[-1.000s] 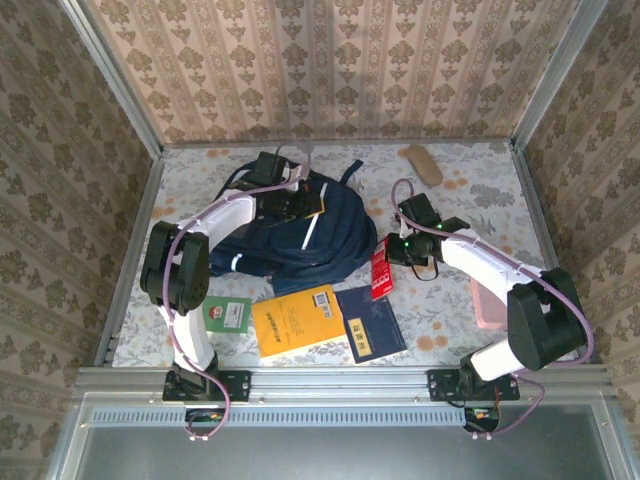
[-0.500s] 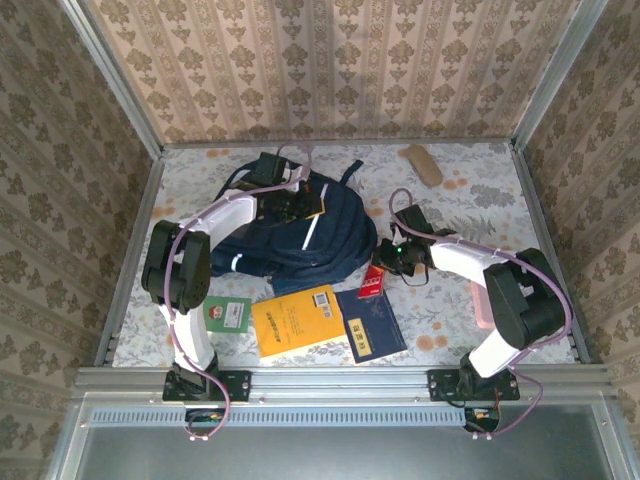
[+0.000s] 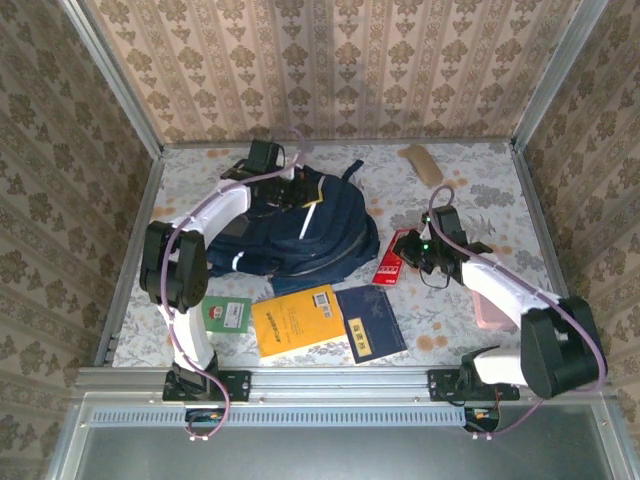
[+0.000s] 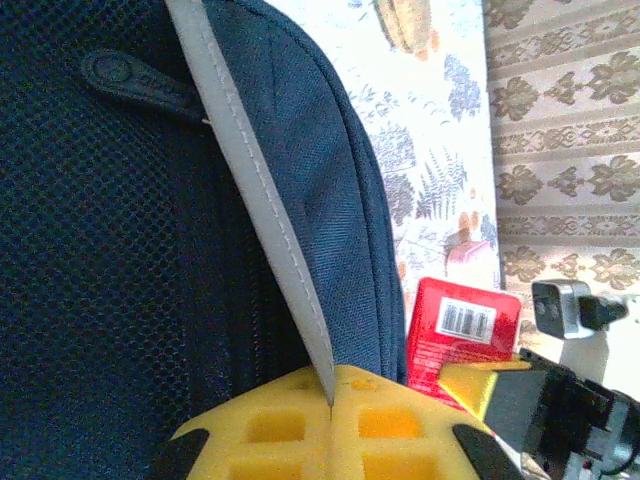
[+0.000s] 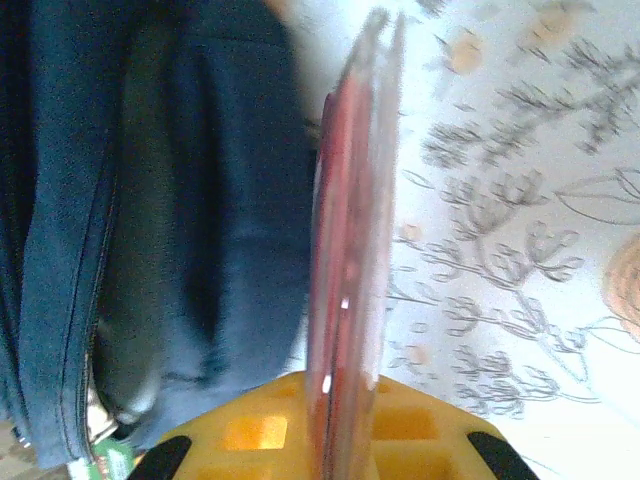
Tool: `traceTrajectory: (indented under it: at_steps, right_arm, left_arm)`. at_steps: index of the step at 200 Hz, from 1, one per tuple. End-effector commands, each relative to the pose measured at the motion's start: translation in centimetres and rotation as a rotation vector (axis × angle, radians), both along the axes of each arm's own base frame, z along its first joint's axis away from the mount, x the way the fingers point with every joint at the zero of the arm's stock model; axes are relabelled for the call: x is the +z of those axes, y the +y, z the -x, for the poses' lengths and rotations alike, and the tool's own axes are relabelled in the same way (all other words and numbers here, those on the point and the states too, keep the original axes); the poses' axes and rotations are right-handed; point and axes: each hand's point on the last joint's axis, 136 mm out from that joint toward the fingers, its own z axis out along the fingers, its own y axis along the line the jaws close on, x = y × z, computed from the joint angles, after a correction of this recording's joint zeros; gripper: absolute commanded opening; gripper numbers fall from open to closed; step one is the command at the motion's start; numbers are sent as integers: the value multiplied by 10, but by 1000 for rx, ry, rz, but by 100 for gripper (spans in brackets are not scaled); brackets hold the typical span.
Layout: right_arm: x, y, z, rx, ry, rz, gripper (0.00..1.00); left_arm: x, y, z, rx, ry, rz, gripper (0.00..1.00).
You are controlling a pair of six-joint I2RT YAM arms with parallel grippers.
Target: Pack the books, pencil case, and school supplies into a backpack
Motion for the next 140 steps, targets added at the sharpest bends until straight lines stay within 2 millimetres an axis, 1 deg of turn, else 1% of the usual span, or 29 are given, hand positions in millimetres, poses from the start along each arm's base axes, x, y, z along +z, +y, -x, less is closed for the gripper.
traceTrajectory:
  at_steps: [1, 25, 42, 52, 76, 110, 116, 118, 121, 140]
  right_arm:
    - [23, 3, -1, 8, -72, -29, 0]
    - [47, 11, -9, 36, -174, -87, 0]
    - [59, 21, -15, 66, -213, -131, 0]
    - [67, 30, -19, 104, -239, -162, 0]
    - [84, 49, -29, 171, -301, -209, 0]
    - [105, 81, -43, 257, -347, -255, 0]
    - [112, 86, -44, 270, -368, -256, 0]
    - [117, 88, -45, 277, -381, -256, 0]
    - [111, 91, -47, 278, -367, -251, 0]
    - [115, 104, -55, 295, -376, -247, 0]
  left_arm:
    - [90, 5, 3, -55, -203, 53, 0]
    - [128, 16, 5, -50, -273, 67, 0]
    - [147, 26, 5, -51, -309, 86, 0]
    - [156, 28, 7, -64, -326, 99, 0]
    - [167, 32, 10, -93, -342, 118, 0]
    - [185, 23, 18, -167, -363, 185, 0]
    - [186, 21, 19, -179, -364, 182, 0]
    - [186, 21, 19, -181, -365, 181, 0]
    - [186, 21, 20, -186, -365, 179, 0]
    - [191, 16, 24, -219, -374, 182, 0]
